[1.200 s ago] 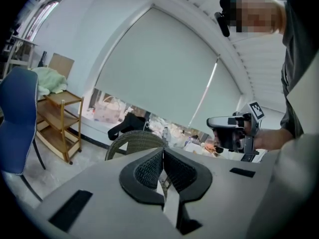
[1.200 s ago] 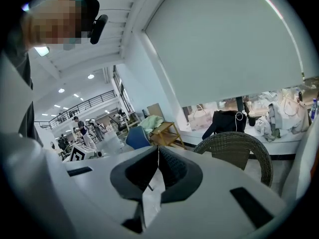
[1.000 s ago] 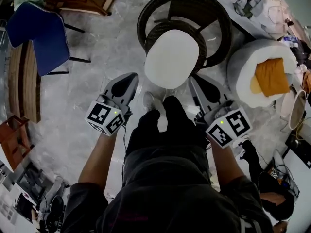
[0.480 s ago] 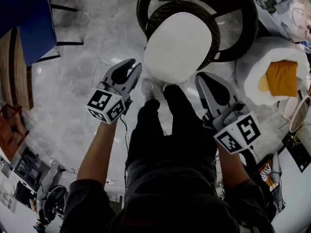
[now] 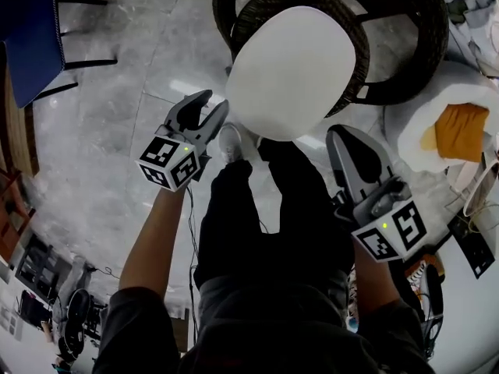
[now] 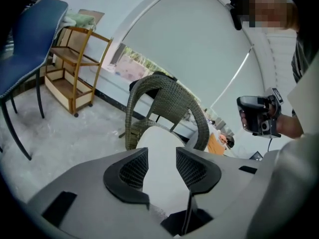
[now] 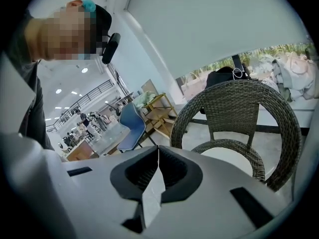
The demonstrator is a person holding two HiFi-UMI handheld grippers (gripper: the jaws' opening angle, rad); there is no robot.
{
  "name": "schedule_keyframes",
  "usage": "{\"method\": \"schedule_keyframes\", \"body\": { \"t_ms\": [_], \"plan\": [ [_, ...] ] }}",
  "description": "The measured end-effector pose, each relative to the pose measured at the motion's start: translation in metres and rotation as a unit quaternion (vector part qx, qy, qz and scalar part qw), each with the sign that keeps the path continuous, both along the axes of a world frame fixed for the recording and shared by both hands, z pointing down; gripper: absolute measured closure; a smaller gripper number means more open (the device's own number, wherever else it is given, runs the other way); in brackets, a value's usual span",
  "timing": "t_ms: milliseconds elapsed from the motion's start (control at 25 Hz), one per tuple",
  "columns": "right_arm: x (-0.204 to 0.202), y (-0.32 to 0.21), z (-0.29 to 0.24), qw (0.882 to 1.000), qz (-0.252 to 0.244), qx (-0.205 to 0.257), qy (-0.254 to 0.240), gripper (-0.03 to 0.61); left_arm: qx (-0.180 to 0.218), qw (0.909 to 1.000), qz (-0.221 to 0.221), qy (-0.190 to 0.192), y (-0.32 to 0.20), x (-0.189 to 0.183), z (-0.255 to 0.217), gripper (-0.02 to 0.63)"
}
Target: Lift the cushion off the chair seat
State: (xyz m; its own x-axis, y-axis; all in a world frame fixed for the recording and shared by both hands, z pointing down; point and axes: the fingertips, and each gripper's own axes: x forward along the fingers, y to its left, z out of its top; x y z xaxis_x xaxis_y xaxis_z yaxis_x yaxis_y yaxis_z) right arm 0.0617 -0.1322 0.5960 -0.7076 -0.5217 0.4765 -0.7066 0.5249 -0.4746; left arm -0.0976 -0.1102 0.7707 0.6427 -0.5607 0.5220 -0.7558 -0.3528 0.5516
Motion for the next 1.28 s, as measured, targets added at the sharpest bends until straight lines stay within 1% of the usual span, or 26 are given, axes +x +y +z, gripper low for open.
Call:
{"method": "schedule_keyframes", "body": {
  "t_ms": [160, 520, 760, 920, 960, 1000, 1040, 1120, 1280],
  "plan": [
    [0.002, 0.0, 0.026, 1.0, -0.001, -0.005, -0.001, 0.563, -0.02, 0.9998, -0.005, 0.005, 0.008, 0.0, 0.037, 0.414],
    [0.0, -0.004, 0.086, 1.0, -0.01, -0.012, 0.007, 0.563, -0.048, 0.9987, -0.004, 0.017, 0.018, 0.003, 0.108, 0.411],
    [0.003, -0.008, 0.108, 1.0, -0.008, -0.015, 0.014, 0.563, -0.075, 0.9957, -0.001, 0.054, 0.02, 0.014, 0.134, 0.411],
    [0.007, -0.009, 0.113, 1.0, -0.006, -0.015, 0.018, 0.563, -0.088, 0.9943, 0.006, 0.059, 0.025, 0.021, 0.144, 0.411],
    [0.009, -0.01, 0.114, 1.0, -0.003, -0.015, 0.018, 0.563, -0.088, 0.9945, 0.01, 0.056, 0.025, 0.023, 0.145, 0.421],
    [0.01, -0.011, 0.115, 1.0, 0.0, -0.016, 0.018, 0.563, -0.086, 0.9948, 0.013, 0.052, 0.025, 0.024, 0.144, 0.445],
    [0.011, -0.011, 0.116, 1.0, 0.003, -0.016, 0.018, 0.563, -0.084, 0.9951, 0.014, 0.05, 0.026, 0.025, 0.142, 0.483],
    [0.013, -0.012, 0.114, 1.0, 0.006, -0.016, 0.017, 0.563, -0.082, 0.9953, 0.01, 0.05, 0.025, 0.026, 0.139, 0.52],
    [0.015, -0.012, 0.108, 1.0, 0.012, -0.015, 0.012, 0.563, -0.075, 0.9956, 0.009, 0.056, 0.023, 0.027, 0.126, 0.57]
  ]
}}
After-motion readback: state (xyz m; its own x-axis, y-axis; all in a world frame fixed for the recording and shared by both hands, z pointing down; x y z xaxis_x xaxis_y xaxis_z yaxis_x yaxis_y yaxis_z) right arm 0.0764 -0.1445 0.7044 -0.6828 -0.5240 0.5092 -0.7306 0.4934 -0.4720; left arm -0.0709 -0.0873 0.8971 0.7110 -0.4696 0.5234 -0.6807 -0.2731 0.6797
